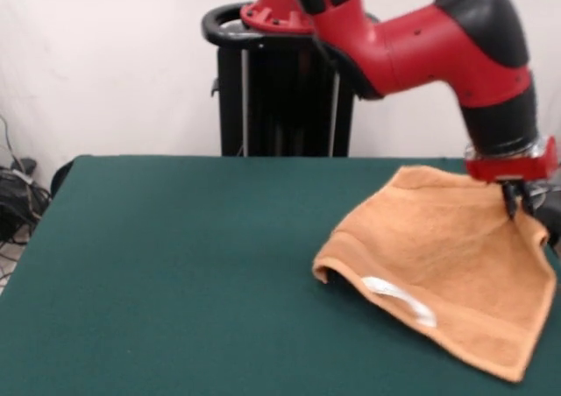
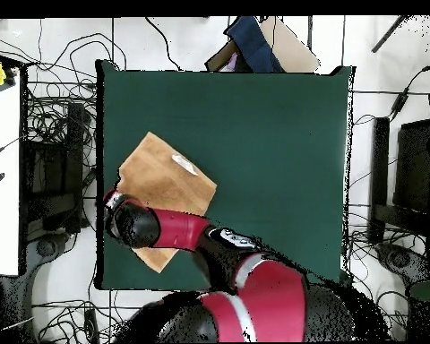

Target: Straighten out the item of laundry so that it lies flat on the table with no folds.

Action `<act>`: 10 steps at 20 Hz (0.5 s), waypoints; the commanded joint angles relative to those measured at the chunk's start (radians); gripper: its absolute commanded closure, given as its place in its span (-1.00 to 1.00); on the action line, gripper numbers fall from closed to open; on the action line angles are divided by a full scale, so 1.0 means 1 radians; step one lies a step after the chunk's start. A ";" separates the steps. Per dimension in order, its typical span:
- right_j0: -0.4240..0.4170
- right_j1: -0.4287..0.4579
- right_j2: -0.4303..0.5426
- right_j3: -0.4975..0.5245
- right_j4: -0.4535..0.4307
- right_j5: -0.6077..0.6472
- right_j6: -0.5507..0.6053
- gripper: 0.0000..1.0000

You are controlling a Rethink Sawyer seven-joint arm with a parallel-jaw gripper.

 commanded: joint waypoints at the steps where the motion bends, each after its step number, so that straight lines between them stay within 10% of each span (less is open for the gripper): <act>1: 0.030 -0.089 0.048 0.046 0.135 0.145 0.261 1.00; 10: 0.070 0.036 0.033 -0.035 0.123 0.051 0.204 1.00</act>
